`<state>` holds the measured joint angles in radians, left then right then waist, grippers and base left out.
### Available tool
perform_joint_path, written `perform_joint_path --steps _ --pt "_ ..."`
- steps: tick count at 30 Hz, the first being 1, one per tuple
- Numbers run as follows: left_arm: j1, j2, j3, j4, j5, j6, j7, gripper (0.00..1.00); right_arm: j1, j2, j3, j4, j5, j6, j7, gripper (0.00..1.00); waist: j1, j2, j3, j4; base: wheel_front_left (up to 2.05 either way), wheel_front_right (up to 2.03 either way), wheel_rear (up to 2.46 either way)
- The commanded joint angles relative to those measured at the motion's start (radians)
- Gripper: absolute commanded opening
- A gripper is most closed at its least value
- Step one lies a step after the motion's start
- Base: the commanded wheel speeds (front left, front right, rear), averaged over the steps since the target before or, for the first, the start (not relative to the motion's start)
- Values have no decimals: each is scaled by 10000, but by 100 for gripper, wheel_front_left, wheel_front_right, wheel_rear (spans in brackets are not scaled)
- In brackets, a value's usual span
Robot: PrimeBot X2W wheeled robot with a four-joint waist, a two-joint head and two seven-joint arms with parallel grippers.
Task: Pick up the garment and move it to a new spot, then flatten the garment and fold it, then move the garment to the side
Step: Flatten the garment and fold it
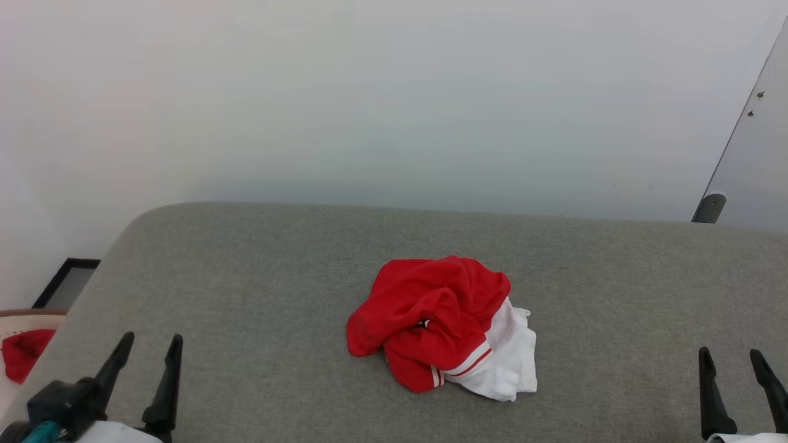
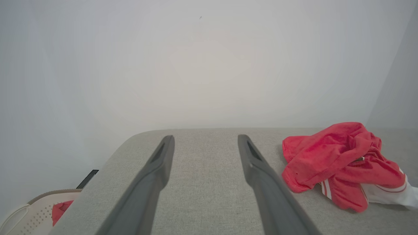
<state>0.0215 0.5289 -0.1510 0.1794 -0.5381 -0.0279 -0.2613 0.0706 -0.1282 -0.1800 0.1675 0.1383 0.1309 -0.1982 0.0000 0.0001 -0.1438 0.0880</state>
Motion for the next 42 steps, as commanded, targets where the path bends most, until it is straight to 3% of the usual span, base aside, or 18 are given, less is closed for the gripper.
perform_joint_path --steps 1,12,23,33,42 --pt "93 -59 67 -49 66 -48 -37 100 23 9 51 -16 -55 -3 -23 100 0 -1 11 -7 0 0 0" --pt "-76 -221 104 -31 -13 265 114 100 -312 -147 846 -282 129 -3 506 100 0 -1 295 343 0 0 0" --pt "-190 -768 -88 367 92 360 12 100 -836 -757 1829 -235 843 -3 1811 100 0 -1 681 1465 0 0 0" --pt "-450 -1346 -100 490 389 282 -41 100 -1218 -1048 1953 254 1217 -3 3793 100 0 -1 1288 2656 0 0 0" --pt "-877 -2152 202 410 878 -1 -40 100 -1759 -962 1400 933 1084 -3 5362 100 0 -1 2009 3350 0 0 0"
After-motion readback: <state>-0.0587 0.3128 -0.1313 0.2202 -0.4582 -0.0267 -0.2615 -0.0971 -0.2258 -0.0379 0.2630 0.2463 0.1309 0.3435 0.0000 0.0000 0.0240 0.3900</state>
